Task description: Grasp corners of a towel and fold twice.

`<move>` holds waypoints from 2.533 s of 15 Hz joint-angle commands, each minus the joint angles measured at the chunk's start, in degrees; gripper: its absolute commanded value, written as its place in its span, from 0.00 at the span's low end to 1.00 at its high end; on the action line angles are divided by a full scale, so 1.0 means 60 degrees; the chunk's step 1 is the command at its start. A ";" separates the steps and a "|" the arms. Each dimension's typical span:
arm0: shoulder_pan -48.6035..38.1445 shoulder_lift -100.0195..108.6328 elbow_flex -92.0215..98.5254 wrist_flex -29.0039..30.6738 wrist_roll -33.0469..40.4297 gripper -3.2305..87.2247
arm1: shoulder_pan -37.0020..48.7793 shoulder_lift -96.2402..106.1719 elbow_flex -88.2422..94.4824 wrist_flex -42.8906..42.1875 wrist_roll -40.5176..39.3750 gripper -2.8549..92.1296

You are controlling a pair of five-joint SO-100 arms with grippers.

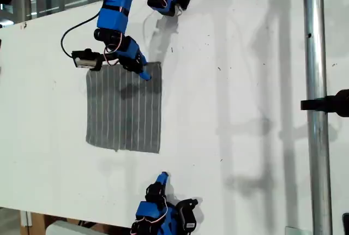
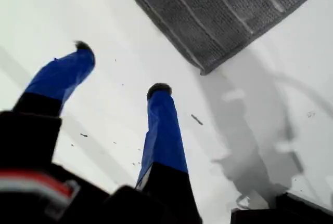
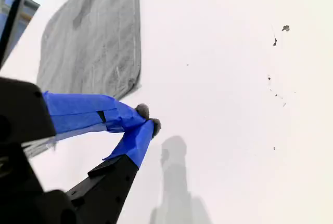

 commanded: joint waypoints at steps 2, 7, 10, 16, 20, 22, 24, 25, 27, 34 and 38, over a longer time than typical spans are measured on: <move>0.0088 0.0059 0.0029 -0.0044 -0.0088 0.01 | 0.0469 0.0015 -0.0601 0.0527 -0.0688 0.42; 0.0146 0.0059 0.0029 -0.0044 -0.0088 0.01 | 0.0981 -0.0103 0.2241 -0.1904 -0.1699 0.42; 0.0132 0.0059 0.0029 -0.0044 -0.0088 0.01 | 0.1157 -0.0718 0.3604 -0.3530 -0.1992 0.41; 0.0146 0.0059 0.0029 -0.0044 -0.0132 0.01 | 0.2007 -0.1846 0.3516 -0.4146 -0.2373 0.34; 0.0132 0.0059 0.0029 -0.0044 -0.0205 0.01 | 0.1611 -0.3691 0.1890 -0.3179 -0.2578 0.12; 0.0088 0.0059 0.0029 -0.0029 -0.0337 0.01 | 0.1274 -0.4219 0.1289 -0.2886 -0.2593 0.03; 0.0044 0.0059 0.0029 -0.0073 -0.0527 0.01 | 0.1055 -0.3867 0.1333 -0.2988 -0.2549 0.03; 0.0176 0.0059 -0.0103 -0.0264 -0.0659 0.00 | 0.1011 -0.3765 0.1348 -0.2959 -0.2534 0.03; 0.0234 -0.0103 -0.1069 -0.0029 -0.0864 0.00 | 0.0923 -0.3721 0.1362 -0.2959 -0.2534 0.03; -0.0864 -1.1455 -0.9492 0.0674 0.2183 0.01 | 0.0542 -0.3179 0.1362 -0.3076 -0.2402 0.03; -0.1699 -1.6860 -1.3813 0.0967 0.5625 0.40 | 0.0337 -0.2988 0.1421 -0.3032 -0.2344 0.03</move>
